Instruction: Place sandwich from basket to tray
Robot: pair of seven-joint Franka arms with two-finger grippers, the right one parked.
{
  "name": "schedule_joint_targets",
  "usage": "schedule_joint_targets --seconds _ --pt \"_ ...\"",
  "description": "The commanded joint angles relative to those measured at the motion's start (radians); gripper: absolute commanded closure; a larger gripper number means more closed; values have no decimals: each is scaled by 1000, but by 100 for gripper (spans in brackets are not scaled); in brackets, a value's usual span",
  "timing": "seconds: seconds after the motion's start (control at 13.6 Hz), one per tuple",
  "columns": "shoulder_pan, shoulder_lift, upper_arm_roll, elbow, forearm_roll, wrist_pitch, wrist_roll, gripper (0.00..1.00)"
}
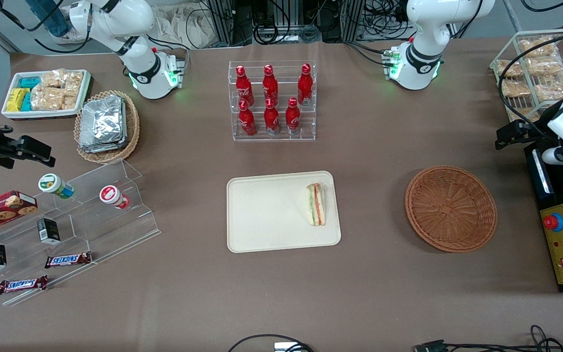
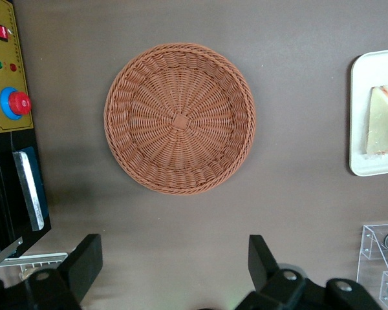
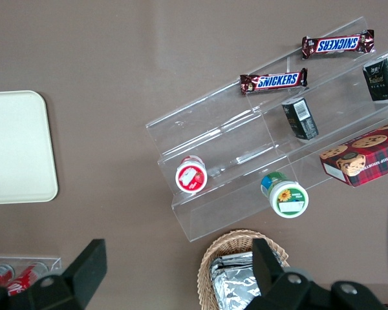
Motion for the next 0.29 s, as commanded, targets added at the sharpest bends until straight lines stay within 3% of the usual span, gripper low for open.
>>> schedule_joint_targets --seconds 0.0,0.22 --pt "11 0 -10 9 13 -10 -6 0" --pt "11 3 -7 12 13 -10 -6 0"
